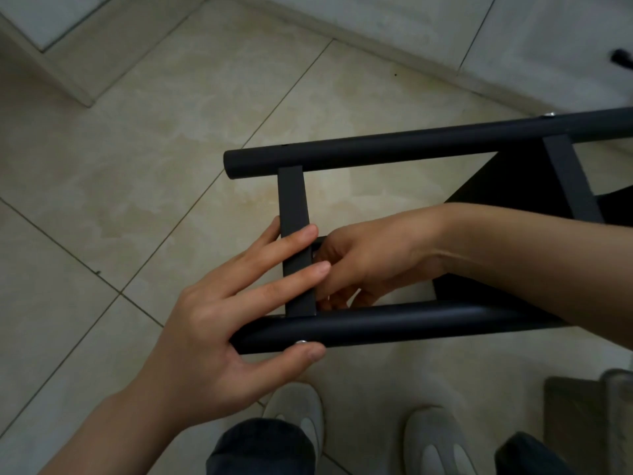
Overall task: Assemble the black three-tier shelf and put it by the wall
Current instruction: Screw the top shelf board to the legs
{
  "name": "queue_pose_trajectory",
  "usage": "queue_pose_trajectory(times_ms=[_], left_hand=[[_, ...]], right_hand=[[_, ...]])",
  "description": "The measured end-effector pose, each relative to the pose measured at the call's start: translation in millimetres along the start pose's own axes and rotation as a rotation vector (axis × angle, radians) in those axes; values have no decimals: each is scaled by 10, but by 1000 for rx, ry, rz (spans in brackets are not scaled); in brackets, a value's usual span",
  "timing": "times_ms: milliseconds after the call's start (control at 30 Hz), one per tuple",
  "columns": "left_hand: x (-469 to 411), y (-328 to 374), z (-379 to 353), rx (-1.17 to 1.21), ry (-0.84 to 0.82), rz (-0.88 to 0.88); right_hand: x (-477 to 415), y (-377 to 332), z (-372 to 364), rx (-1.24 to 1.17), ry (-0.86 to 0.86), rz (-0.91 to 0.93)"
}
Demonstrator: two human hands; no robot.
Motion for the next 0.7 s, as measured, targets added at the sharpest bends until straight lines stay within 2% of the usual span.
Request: queue_pose_trajectory(times_ms=[700], left_hand=[[1, -1, -1, 0, 7, -11]], right_hand=[[-7, 7, -8, -119, -72, 17]])
Point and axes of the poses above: each hand's wrist, its own x-axis away from the middle knuckle, its own z-axis out of the back of the hand, y = z × x, the point moved 6 cm from there along -x, towards the middle knuckle, and after that the axes turned 7 degrees about x, right-handed, at the moved point
